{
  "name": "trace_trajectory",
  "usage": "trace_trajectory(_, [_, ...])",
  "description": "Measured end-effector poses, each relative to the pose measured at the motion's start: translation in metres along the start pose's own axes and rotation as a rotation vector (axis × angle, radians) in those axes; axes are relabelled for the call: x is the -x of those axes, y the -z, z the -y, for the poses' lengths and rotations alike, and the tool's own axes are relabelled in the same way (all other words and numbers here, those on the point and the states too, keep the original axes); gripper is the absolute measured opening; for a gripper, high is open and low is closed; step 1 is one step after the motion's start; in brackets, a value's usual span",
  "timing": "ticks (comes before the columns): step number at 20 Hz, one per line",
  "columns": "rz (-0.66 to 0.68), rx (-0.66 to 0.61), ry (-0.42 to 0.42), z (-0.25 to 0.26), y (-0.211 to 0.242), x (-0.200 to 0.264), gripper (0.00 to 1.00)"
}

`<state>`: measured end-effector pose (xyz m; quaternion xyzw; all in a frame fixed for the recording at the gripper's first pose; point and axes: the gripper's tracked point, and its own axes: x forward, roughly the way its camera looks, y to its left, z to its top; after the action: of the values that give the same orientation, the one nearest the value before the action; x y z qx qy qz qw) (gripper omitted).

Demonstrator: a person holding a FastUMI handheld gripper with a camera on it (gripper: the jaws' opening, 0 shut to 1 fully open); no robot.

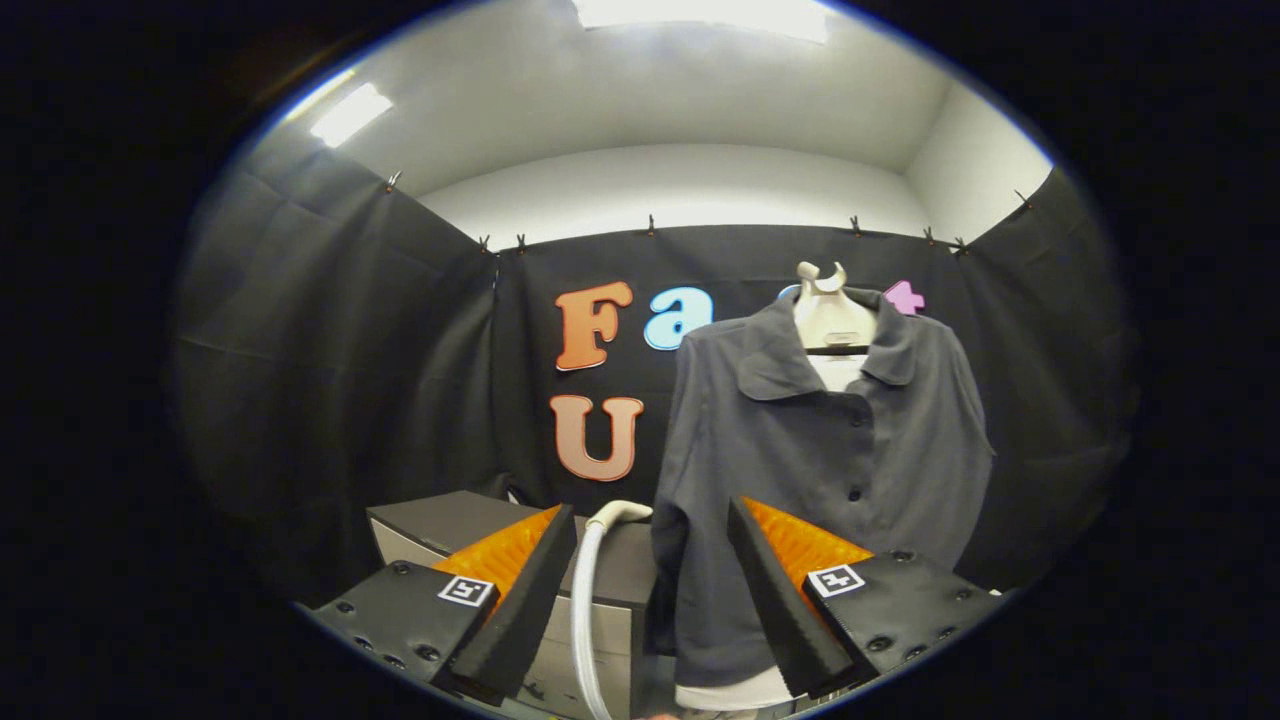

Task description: Iron the clothes twice with a garment steamer, once on the left side and once on the right side.

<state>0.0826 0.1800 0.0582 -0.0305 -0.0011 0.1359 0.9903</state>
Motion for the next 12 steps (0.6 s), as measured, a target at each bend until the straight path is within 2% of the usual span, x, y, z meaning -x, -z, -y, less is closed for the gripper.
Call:
trace_trajectory(3, [-0.013,-0.005,-0.076,-0.036,-0.014,-0.054,0.98])
trace_trajectory(6, [-0.088,-0.001,-0.084,-0.051,-0.006,-0.115,0.98])
trace_trajectory(9, [-0.203,-0.013,-0.097,-0.066,0.025,-0.175,0.98])
trace_trajectory(12, [-0.338,0.008,-0.070,-0.064,0.072,-0.228,0.98])
